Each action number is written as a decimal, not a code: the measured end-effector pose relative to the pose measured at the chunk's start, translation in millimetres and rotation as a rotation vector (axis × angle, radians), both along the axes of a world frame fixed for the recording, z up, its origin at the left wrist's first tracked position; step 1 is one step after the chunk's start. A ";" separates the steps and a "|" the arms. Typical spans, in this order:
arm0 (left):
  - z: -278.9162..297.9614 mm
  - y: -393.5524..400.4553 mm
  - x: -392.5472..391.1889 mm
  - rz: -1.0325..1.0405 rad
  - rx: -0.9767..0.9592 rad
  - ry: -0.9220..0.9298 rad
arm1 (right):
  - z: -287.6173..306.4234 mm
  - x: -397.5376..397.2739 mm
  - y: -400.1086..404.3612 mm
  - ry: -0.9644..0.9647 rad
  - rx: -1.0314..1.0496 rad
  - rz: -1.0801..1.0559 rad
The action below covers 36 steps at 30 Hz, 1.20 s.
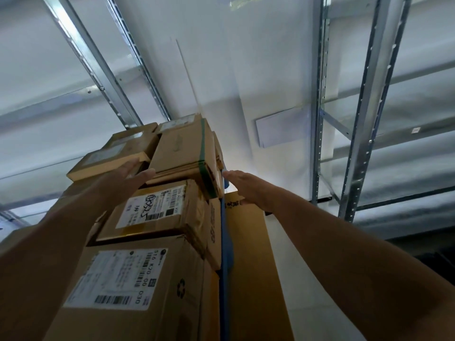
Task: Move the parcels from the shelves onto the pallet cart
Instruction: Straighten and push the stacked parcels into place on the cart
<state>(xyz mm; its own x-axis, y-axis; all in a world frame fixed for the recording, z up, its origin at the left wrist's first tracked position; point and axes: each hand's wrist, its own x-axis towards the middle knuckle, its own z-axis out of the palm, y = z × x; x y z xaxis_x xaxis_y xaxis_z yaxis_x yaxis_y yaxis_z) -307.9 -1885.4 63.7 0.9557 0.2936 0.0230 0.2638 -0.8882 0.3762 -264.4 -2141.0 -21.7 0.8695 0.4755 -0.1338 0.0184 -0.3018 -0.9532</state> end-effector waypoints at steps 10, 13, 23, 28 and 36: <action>-7.9 2.7 33.4 -0.081 0.081 0.050 | 3.1 36.6 35.5 0.021 0.074 -0.017; -10.8 2.2 41.8 -0.058 0.117 0.085 | 1.9 54.0 44.3 0.065 0.124 -0.092; -16.5 3.9 53.4 -0.086 0.198 0.137 | -6.9 74.4 63.9 0.174 0.155 0.062; -17.6 8.7 53.1 -0.078 0.196 0.129 | -10.9 78.8 66.6 0.174 0.140 0.075; -14.8 9.6 49.4 -0.045 0.192 0.146 | -17.1 74.8 66.5 0.129 0.150 0.115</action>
<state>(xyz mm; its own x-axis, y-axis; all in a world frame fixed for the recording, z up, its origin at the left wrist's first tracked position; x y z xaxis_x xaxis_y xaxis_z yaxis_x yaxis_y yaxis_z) -258.5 -1875.9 48.9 0.9649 0.2546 -0.0649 0.2619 -0.9518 0.1597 -189.6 -2074.5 -38.8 0.7886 0.5936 -0.1605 -0.0803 -0.1593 -0.9840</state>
